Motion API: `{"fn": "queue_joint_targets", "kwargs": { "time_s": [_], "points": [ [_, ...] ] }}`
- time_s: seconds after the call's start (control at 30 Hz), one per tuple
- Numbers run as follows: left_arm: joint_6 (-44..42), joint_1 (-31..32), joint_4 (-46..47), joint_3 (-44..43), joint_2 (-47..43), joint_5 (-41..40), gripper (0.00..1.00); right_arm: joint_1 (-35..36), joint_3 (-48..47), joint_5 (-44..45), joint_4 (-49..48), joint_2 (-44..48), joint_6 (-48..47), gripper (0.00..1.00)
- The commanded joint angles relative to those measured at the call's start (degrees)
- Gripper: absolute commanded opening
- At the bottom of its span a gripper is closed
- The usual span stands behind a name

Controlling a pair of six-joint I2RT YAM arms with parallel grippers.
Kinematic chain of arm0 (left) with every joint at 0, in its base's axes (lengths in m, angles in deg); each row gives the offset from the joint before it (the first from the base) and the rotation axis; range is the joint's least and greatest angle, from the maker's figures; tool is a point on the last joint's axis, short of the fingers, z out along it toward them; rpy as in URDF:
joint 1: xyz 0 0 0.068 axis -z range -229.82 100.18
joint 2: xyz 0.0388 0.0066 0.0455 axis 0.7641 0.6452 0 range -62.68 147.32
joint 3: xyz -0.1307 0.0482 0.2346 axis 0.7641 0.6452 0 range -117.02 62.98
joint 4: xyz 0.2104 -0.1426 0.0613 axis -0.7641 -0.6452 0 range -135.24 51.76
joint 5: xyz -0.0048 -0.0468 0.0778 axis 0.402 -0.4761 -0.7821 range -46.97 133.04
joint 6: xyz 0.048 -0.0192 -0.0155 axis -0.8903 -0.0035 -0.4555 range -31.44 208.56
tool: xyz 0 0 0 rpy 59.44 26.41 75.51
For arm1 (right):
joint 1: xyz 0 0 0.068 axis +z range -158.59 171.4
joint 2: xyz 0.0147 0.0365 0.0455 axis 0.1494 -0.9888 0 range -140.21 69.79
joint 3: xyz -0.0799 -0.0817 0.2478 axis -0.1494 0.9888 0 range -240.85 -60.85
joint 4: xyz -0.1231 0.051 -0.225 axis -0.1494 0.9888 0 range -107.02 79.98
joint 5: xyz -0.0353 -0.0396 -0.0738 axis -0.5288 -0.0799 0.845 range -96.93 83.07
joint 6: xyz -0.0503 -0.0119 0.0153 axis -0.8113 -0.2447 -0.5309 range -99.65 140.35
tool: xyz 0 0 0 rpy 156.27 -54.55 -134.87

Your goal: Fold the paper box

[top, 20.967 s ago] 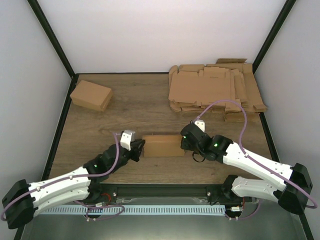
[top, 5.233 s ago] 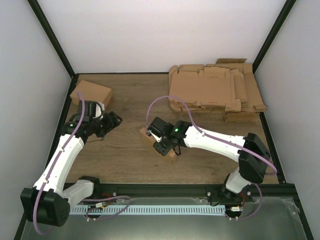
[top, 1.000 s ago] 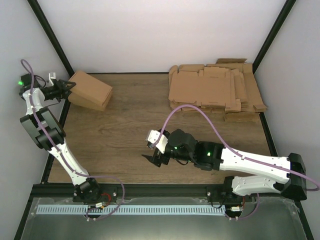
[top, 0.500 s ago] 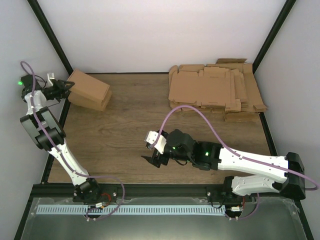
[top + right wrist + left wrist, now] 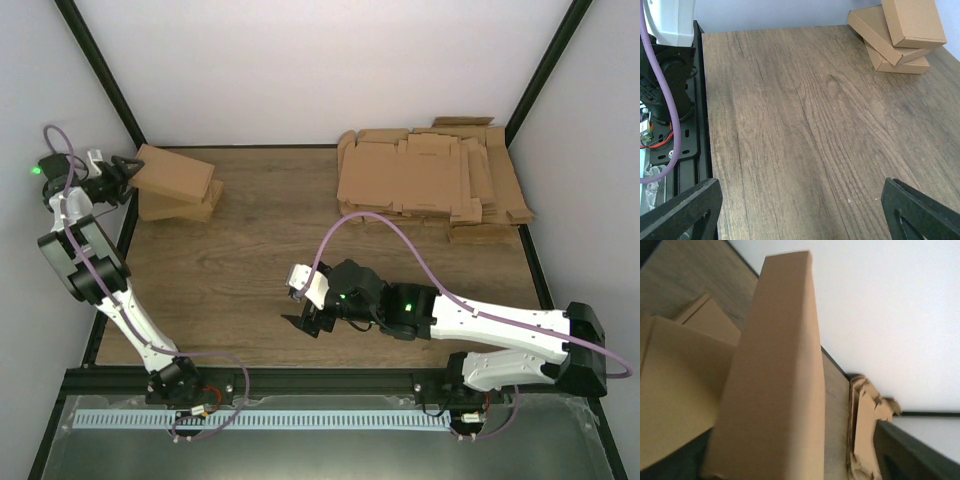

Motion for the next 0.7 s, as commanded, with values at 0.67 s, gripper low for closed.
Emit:
{"fn": "queue_joint_targets", "kwargs": {
  "time_s": [0.67],
  "points": [
    [16.8, 3.6, -0.8, 35.2, -40.3, -47.1, 0.77, -0.2, -1.8, -0.3, 1.1, 2.4, 0.7, 0.9]
  ]
}}
